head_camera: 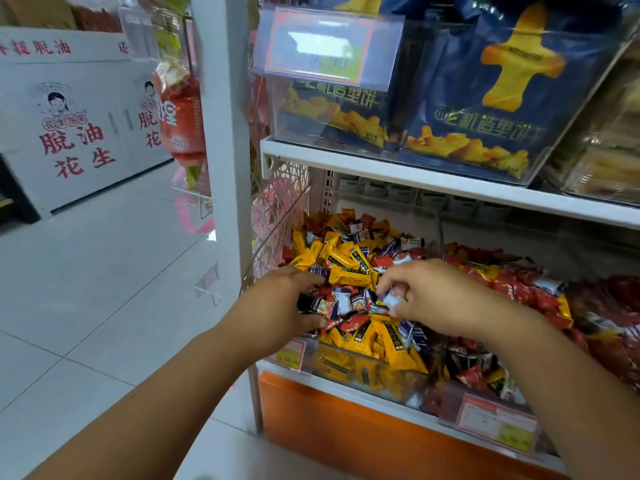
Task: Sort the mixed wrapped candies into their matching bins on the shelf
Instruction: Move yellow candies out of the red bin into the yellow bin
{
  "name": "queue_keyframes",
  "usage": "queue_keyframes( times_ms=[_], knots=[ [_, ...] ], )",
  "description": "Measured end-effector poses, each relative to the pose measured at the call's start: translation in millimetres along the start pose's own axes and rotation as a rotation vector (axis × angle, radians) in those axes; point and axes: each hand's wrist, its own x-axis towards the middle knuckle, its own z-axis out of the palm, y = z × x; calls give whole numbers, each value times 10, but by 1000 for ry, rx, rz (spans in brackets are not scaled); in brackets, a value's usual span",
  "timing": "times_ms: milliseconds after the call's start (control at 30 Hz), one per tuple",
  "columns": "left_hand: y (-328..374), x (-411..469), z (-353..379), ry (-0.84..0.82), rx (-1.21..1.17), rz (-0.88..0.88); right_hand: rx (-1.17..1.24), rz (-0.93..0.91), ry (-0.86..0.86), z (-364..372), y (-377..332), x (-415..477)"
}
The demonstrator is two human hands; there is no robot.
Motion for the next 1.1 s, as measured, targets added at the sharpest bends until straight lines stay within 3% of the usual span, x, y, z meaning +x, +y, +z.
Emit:
queue_keyframes(
  times_ms=[133,333,467,733,900,1100],
  knots=[
    [16,82,8,111,18,72,116,-51,181,-65,40,56],
    [114,206,203,15,128,102,-56,-65,-74,102,-69,252],
    [79,245,196,33,107,111,-63,-65,-106,109,-53,320],
    [132,250,142,124,-207,105,86,-68,78,71,92,297],
    [297,322,168,-38,-9,89,199,-71,117,-152,173,118],
    [328,416,221,-102,153,82,79,-92,-55,-40,122,62]
  ],
)
